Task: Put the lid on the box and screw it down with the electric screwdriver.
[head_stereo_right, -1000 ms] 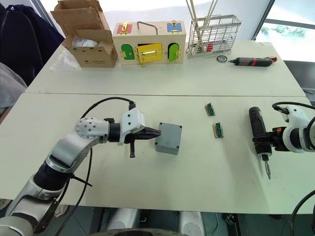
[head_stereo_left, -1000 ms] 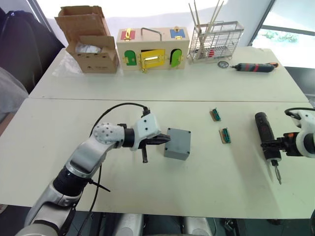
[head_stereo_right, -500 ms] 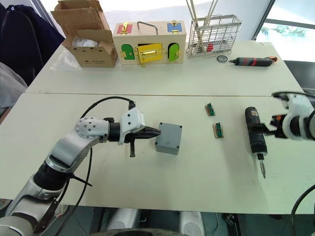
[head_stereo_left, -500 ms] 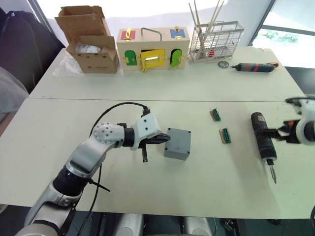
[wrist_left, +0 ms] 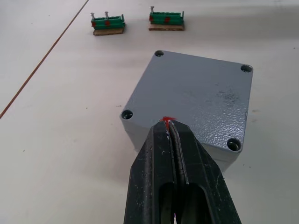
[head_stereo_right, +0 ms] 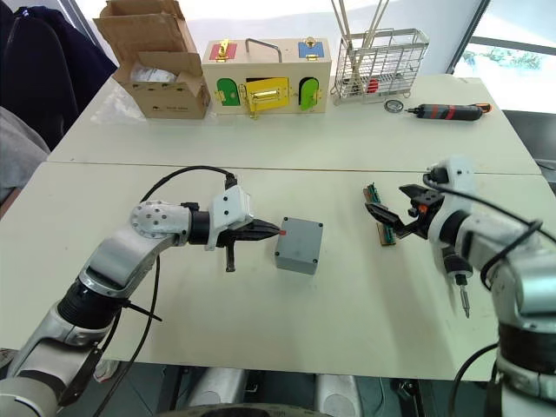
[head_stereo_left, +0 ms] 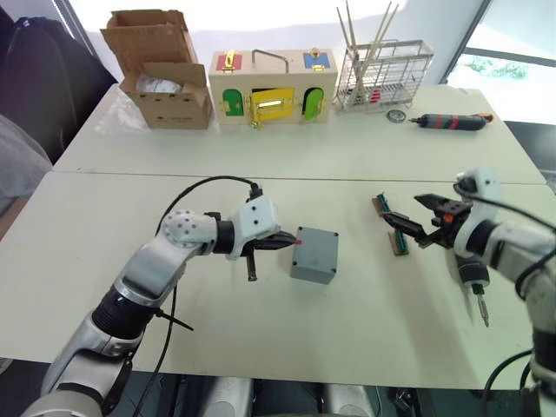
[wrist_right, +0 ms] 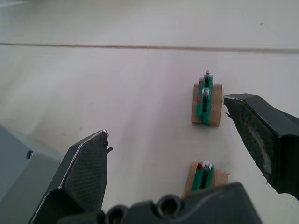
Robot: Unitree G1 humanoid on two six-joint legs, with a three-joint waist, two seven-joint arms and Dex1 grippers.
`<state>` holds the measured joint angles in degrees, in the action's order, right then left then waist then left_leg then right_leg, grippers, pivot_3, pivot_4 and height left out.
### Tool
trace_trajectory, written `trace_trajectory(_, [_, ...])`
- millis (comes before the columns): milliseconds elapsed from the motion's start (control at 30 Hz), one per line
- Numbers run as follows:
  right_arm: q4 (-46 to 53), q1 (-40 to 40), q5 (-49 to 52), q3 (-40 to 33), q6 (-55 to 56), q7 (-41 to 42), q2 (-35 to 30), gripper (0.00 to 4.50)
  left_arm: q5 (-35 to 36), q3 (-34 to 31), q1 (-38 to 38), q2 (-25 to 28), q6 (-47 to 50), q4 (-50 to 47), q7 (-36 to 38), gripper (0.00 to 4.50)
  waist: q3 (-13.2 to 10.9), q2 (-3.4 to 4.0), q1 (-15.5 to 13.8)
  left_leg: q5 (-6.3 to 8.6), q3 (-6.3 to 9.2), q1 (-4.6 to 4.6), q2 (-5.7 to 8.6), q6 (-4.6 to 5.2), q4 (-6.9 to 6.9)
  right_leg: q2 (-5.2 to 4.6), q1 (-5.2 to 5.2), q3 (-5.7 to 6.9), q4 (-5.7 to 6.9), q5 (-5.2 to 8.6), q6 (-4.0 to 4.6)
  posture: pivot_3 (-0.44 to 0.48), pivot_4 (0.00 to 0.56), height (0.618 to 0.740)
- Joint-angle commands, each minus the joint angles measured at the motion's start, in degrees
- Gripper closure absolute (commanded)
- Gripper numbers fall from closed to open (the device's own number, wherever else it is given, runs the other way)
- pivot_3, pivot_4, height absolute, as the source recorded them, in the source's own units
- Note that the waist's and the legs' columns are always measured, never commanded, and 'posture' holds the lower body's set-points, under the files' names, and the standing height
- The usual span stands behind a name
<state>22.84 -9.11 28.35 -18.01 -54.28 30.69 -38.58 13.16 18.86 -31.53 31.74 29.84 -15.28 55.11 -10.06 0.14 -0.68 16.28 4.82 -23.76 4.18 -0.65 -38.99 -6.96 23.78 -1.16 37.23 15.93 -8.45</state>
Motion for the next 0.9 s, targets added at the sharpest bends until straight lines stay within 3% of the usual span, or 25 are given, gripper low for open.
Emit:
trace_trajectory(33, [2.48, 0.92, -0.71, -1.17, 2.77, -2.17, 1.24, 0.02, 1.13, -1.75, -1.41, 0.24, -0.08, -1.22, 0.85, 4.50, 0.00, 0.00, 0.14, -0.01, -0.03, 0.00, 0.00, -0.01, -0.02, 0.00, 0.00, -0.03, 0.00, 0.00, 0.00, 0.000, 0.150, 0.731])
trace_trajectory(167, [1.16, 2.93, -0.52, -0.97, 2.27, -4.16, 3.04, 0.02, 5.58, -3.60, -2.22, -0.20, 2.72, -3.13, 2.57, 4.50, 0.00, 0.00, 0.25, 0.00, -0.04, 0.09, -0.01, 0.00, 0.00, 0.01, -0.06, -0.05, 0.01, 0.00, 0.00, 0.000, 0.150, 0.731])
trace_trajectory(300, [-0.30, 2.86, -0.97, -0.33, 3.68, -4.69, 4.01, 1.05, 6.71, -4.04, -2.25, 0.42, 3.91, -3.48, 3.11, 4.50, 0.00, 0.00, 0.18, 0.00, -0.04, 0.10, -0.01, 0.00, 0.01, 0.02, -0.06, -0.06, 0.01, 0.00, 0.00, 0.000, 0.150, 0.731])
trace_trajectory(633, [-3.30, 0.88, -1.62, 0.65, 4.83, -6.12, 4.33, 1.05, 7.15, -3.61, -1.82, 0.83, 4.51, -3.56, 2.66, 4.50, 0.00, 0.00, 0.16, 0.00, -0.04, 0.17, -0.01, 0.00, 0.01, 0.02, -0.13, -0.05, 0.00, 0.00, 0.00, 0.000, 0.150, 0.731])
trace_trajectory(767, [-4.10, 0.43, -1.77, 1.07, 5.38, -5.88, 4.11, 1.95, 6.72, -2.95, -1.50, 1.00, 4.20, -3.62, 2.78, 4.50, 0.00, 0.00, 0.14, 0.00, -0.03, 0.17, -0.01, 0.00, 0.01, 0.02, -0.14, -0.05, 0.00, 0.00, 0.00, 0.000, 0.150, 0.731])
trace_trajectory(900, [-4.75, 0.05, -2.35, 2.29, 5.46, -5.94, 3.99, 3.76, 6.46, -2.81, -1.18, 1.22, 4.01, -3.75, 2.78, 4.50, 0.00, 0.00, 0.18, 0.00, -0.04, 0.17, -0.01, 0.00, 0.01, 0.02, -0.14, -0.05, 0.00, 0.00, 0.00, 0.000, 0.150, 0.731])
